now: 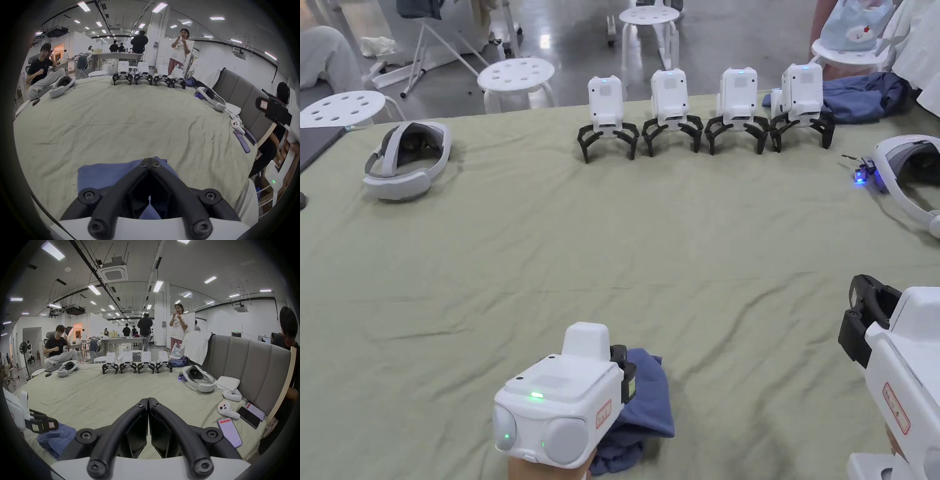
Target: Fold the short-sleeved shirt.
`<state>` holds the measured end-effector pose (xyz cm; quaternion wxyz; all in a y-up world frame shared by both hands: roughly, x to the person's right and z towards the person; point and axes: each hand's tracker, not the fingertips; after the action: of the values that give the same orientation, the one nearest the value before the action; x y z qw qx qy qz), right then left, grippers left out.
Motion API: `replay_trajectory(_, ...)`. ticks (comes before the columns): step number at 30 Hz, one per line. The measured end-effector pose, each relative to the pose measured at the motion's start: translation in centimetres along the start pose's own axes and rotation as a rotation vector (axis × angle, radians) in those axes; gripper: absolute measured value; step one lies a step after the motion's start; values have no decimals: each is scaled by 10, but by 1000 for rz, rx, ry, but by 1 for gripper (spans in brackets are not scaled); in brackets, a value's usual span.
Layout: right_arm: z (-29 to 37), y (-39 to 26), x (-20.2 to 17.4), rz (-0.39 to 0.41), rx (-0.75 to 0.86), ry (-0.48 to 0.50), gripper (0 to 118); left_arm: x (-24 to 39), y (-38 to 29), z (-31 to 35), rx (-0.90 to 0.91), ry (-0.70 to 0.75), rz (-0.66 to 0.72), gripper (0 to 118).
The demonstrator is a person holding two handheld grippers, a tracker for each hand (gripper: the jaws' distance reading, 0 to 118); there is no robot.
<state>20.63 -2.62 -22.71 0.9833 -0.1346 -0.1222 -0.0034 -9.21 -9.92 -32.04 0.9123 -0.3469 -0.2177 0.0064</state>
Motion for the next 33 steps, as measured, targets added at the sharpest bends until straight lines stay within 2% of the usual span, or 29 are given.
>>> replay_trajectory(9, 0, -5, 5, 2, -14, -12, 4, 18, -45, -20, -21, -9, -124, 0)
replay_trajectory(14, -1, -6, 6, 7, -19, -13, 4, 25, -68, -24, -9, 3, -140, 0)
replay_trajectory(20, -3, -7, 5, 6, -23, -11, 4, 18, -63, -27, -26, -7, -55, 0)
replay_trajectory(33, -2, -4, -2, 3, -12, 7, 4, 15, -54, -23, -38, -17, -22, 0)
